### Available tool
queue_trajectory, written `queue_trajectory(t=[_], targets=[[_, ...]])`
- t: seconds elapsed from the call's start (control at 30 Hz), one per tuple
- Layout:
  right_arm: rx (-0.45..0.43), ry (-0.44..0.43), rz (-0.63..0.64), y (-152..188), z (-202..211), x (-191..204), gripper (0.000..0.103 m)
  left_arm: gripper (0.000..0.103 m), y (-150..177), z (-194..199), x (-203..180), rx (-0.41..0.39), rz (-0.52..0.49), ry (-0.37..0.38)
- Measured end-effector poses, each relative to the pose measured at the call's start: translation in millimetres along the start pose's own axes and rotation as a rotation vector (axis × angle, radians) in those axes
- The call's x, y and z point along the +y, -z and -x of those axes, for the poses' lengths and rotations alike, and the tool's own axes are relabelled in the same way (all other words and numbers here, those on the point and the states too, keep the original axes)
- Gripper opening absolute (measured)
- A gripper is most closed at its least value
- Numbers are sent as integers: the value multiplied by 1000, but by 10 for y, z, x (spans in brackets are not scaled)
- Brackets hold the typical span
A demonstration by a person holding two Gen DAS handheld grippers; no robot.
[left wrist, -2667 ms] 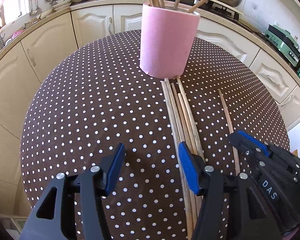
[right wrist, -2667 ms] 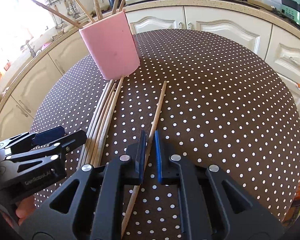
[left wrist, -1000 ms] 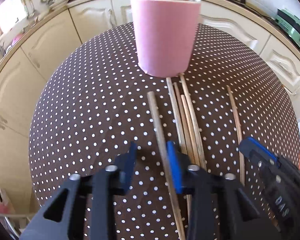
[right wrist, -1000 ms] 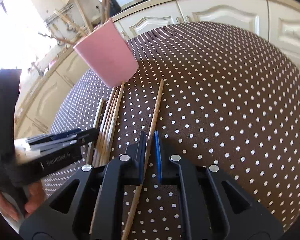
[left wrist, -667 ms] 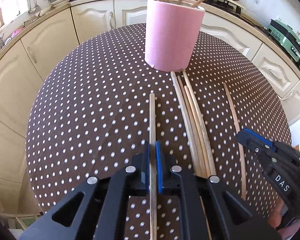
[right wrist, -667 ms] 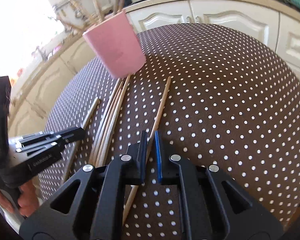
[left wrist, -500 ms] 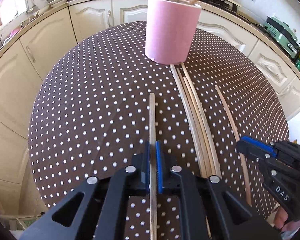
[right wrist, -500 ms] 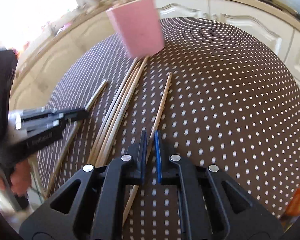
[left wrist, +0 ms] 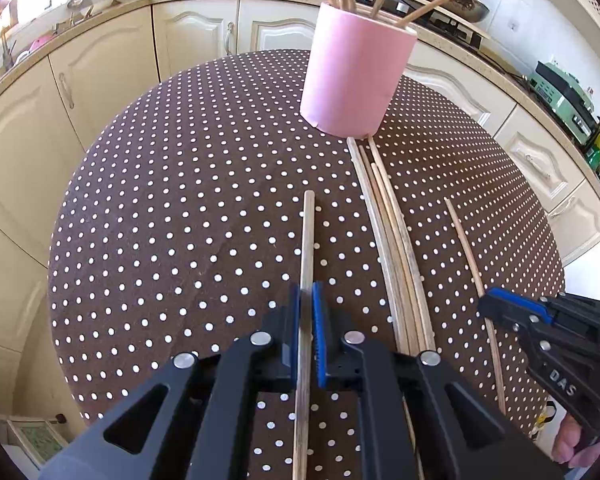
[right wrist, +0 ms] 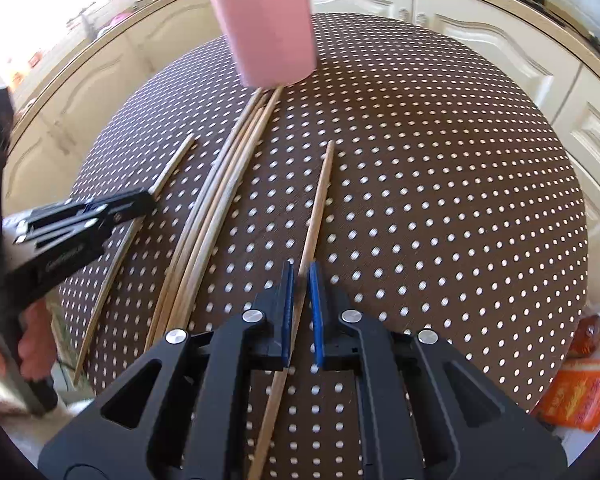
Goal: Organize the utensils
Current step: 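Close the left gripper on a chopstick from the pile, then lift the left tool's chopstick upright over the pink cup while the right tool lifts its own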
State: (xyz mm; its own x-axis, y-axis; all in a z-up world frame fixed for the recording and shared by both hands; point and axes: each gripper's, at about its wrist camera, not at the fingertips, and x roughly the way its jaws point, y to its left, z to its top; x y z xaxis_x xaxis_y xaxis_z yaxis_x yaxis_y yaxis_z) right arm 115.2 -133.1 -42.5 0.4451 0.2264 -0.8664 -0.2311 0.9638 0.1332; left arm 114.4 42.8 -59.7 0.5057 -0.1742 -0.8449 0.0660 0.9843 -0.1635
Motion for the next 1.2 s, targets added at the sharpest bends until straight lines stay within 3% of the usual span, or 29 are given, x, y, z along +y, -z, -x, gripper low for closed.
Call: queue_trajectory(t=[0.5, 0.53, 0.63, 0.83, 0.9, 0.97, 1.03, 1.13, 1.2], targets=[[48, 36, -73, -282, -93, -166, 13, 10, -158, -60, -107, 62, -13, -72], [48, 36, -77, -262, -74, -174, 21, 13, -160, -57, -111, 63, -14, -79], [19, 46, -97, -245, -19, -227, 63, 23, -178, -43, -84, 57, -7, -85], [-5, 73, -63, -301, -9, -192, 63, 24, -222, -80, -16, 56, 5, -80], [6, 82, -32, -307, -74, -152, 62, 24, -223, -97, -35, 52, -19, -91], [13, 109, 21, -316, -141, -106, 37, 19, -222, -113, -57, 45, -36, -107], [6, 123, 63, -303, -168, -42, 27, 7, -259, -149, -84, 43, -44, -157], [-6, 101, 62, -309, -161, -83, 10, 7, -302, -162, -23, 51, -23, -113], [-12, 53, 26, -290, -141, -154, 8, 7, -319, -168, 27, 47, -15, -100]])
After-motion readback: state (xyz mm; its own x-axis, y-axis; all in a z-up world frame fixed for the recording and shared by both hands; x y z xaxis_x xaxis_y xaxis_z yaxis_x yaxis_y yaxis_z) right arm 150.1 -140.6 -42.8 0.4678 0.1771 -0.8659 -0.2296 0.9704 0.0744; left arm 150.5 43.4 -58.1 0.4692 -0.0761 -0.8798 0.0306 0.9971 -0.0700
